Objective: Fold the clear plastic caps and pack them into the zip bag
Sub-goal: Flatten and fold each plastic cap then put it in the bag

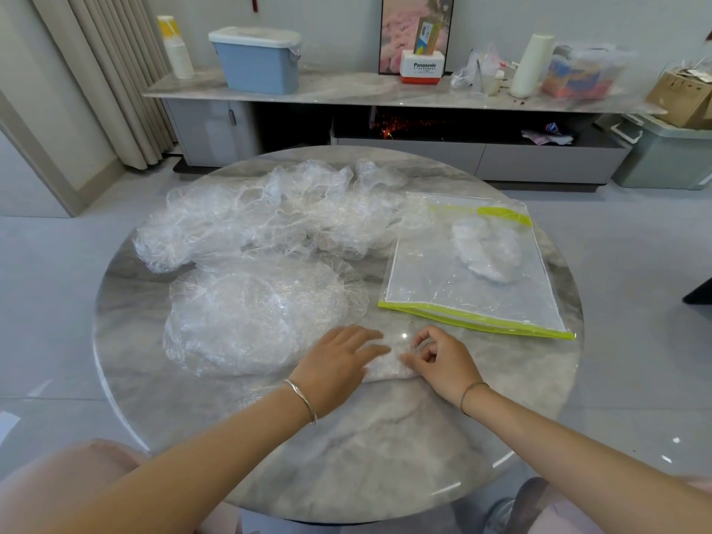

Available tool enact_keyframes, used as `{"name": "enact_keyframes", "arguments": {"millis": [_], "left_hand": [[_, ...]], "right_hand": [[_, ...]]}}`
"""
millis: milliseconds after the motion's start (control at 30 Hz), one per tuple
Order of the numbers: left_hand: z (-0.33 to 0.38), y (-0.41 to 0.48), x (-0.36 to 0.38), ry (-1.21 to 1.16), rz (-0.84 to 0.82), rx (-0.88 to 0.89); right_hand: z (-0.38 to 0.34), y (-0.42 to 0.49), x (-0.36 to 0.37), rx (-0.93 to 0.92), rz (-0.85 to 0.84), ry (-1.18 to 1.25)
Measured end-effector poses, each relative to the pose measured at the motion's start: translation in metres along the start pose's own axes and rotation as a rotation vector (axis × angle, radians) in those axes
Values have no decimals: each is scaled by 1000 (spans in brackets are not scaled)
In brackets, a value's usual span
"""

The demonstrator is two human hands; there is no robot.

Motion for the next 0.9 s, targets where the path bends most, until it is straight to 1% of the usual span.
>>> {"name": "enact_keyframes", "arguments": {"millis": [33,67,133,200,233,300,367,467,567,667,733,800,900], "left_hand": [[4,-1,3,27,-3,67],[6,-3,7,44,-49,92],[6,-7,15,54,-146,84],[3,-9,18,75,-186,64],[1,-9,18,77,-180,54],[0,-7,15,58,-164,26],[2,-5,11,15,-143,28],[0,-5,11,-80,-171,-23],[-2,-6,14,-74,-181,-24],[-1,-8,20,-11,-209,28],[-3,-9,23,-11,-243,31],[-5,-8,21,-39,-222,28],[-9,-4,15,-130,-177,-20]], "right_hand": [[0,1,0,-2,-2,-17],[0,1,1,-5,-2,-32],[-1,0,-2,-17,16,-48],[-7,-6,-9,-83,74,-106],[-15,-10,-13,-160,107,-169],[-34,-20,-15,-371,125,-321],[-48,-30,-7,-538,74,-450],[-50,-41,9,-650,-44,-602],[-44,-42,22,-665,-134,-726],[-42,-36,23,-643,-119,-770],[-42,-32,25,-606,-108,-746],[-43,-27,25,-553,-95,-674],[-42,-17,20,-437,-61,-539]]}}
Point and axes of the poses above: each hand's wrist, its own y-axis towards the middle knuckle, its own x-axis out of the palm, z = x × y, the point moved 8 cm from there along y, towards the middle knuckle, and after that the axes turned 7 degrees about -z, right-handed, at the moved point
